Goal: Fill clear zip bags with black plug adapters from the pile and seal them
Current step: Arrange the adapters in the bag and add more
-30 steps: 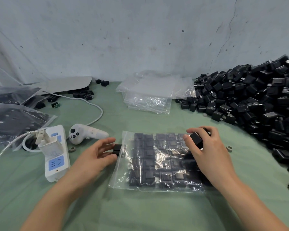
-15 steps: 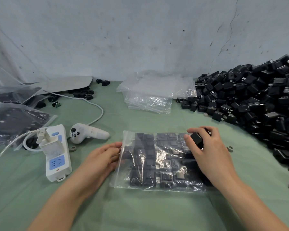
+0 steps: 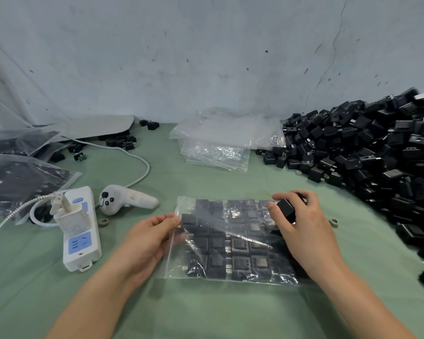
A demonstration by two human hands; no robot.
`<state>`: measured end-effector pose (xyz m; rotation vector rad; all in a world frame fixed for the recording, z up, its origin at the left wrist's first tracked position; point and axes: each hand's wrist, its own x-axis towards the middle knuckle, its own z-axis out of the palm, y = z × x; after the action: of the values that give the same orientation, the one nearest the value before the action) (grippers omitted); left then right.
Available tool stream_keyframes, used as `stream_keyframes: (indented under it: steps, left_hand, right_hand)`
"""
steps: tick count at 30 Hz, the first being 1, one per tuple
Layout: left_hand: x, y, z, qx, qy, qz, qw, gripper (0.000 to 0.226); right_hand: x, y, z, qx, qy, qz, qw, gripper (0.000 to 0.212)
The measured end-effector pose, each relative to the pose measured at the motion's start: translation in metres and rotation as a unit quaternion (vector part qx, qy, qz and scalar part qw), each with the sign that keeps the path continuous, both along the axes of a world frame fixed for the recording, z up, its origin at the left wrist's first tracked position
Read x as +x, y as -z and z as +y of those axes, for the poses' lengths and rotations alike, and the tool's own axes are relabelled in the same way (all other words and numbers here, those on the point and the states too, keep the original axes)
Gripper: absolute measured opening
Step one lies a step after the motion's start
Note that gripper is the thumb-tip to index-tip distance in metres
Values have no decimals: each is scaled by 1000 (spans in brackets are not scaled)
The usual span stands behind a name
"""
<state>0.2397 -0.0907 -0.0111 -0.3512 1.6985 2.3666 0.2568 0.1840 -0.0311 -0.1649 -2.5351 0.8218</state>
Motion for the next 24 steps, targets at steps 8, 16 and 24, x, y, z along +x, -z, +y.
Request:
stream_keyframes:
  steps: [8,16,24]
  left_hand:
    - [-3,-2,11,6,-32,-38,999,10]
    - [-3,-3,3,49,-16,-34,998,14]
    - [-3,-10,11,77,38,-12,996,14]
  right_hand:
    - [1,0,0,-1,3,-2,1000,34]
    - [1,0,-1,-13,1,-1,1000,32]
    - [1,-6,0,-47,-7,19,999,29]
